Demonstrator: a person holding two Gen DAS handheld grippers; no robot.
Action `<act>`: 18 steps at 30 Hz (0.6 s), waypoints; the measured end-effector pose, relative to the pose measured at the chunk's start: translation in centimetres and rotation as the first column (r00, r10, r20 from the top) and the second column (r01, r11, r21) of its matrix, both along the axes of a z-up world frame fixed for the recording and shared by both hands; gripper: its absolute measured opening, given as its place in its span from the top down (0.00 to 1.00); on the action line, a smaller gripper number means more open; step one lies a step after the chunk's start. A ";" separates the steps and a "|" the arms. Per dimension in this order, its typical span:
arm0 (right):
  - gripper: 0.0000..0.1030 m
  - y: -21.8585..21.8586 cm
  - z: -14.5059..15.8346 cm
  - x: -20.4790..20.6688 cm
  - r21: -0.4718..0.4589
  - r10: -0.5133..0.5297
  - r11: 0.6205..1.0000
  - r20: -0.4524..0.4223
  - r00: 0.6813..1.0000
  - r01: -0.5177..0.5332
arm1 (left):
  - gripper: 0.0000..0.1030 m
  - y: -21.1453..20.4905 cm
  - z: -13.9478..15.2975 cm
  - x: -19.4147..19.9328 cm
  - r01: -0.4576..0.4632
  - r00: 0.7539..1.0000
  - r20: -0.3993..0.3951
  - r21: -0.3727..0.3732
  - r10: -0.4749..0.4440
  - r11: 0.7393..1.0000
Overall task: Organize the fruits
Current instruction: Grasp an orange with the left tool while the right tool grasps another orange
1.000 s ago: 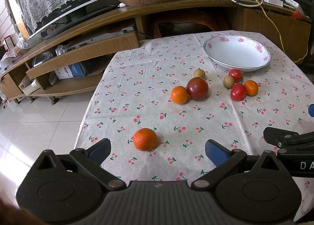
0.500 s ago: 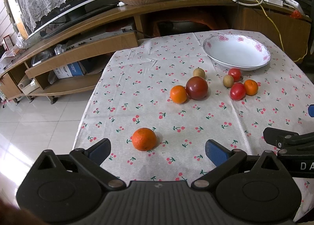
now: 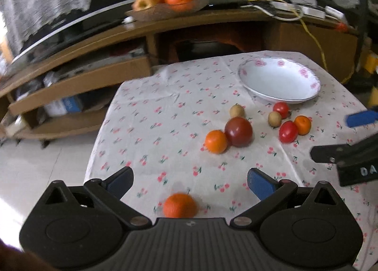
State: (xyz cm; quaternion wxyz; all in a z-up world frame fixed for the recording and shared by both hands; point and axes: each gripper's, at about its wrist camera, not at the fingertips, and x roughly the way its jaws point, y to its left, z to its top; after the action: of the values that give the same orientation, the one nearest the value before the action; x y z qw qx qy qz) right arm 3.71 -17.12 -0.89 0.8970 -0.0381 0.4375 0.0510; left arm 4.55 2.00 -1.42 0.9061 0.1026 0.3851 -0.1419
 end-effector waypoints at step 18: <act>0.40 -2.8 -3.3 4.9 0.013 0.104 0.995 -0.055 0.993 -0.103 | 0.34 -4.2 -3.5 5.9 0.315 0.947 0.025 0.106 -0.319 0.943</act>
State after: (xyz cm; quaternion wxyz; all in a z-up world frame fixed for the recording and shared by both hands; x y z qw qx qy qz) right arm 8.65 -19.96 -4.24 0.8807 -0.0547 0.4595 0.1007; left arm 10.44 -2.25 -4.87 0.8731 0.2116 0.3510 -0.2641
